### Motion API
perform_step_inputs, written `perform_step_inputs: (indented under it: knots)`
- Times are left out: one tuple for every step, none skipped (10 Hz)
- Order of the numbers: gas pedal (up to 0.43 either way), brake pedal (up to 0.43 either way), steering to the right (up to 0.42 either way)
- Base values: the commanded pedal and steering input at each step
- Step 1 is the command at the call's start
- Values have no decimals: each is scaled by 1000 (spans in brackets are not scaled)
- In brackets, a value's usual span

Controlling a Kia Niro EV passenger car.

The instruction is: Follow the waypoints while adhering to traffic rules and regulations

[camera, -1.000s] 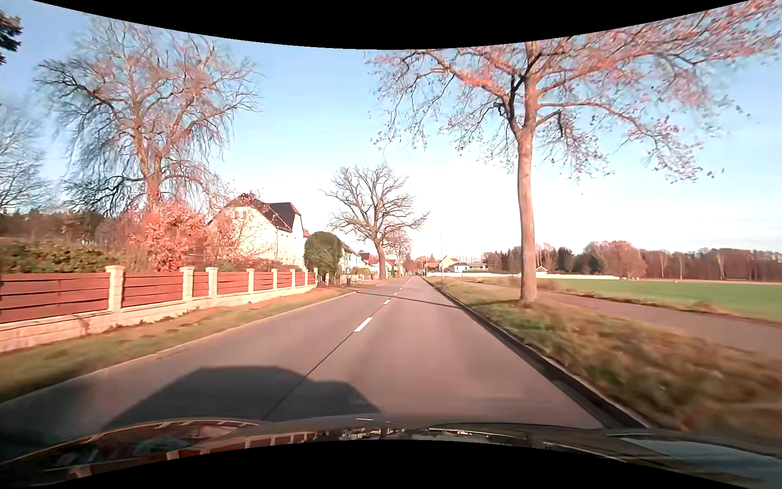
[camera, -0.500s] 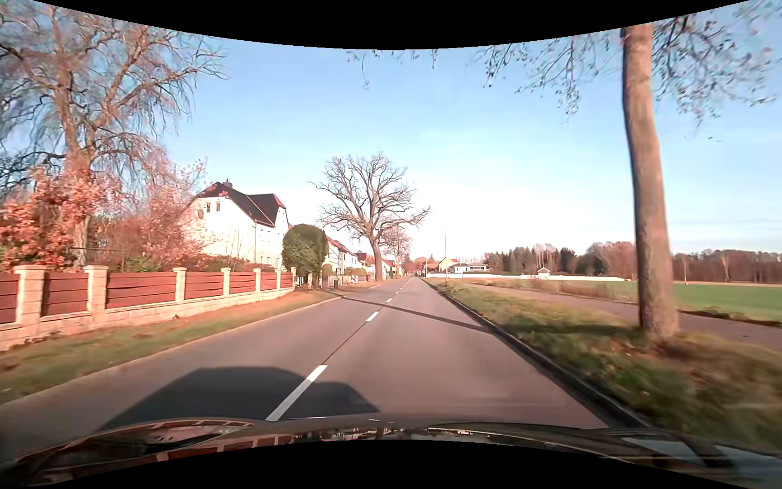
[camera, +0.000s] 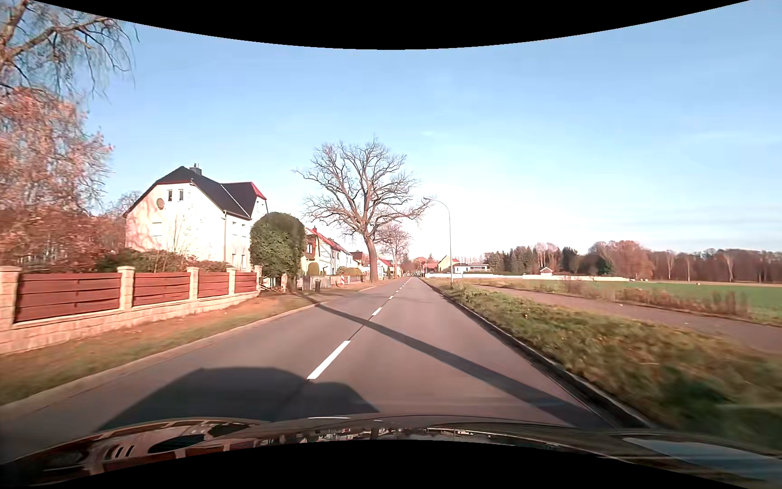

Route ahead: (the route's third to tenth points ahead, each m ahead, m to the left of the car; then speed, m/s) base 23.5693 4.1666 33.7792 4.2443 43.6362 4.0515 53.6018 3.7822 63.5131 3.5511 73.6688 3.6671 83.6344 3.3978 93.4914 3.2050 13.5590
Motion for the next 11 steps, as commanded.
perform_step_inputs:
  knots:
    - [118,0,1]
    - [118,0,1]
    - [118,0,1]
    - [118,0,1]
    - [118,0,1]
    - [118,0,1]
    - [118,0,1]
    - [118,0,0]
    - [118,0,0]
    - [118,0,0]
    - [118,0,0]
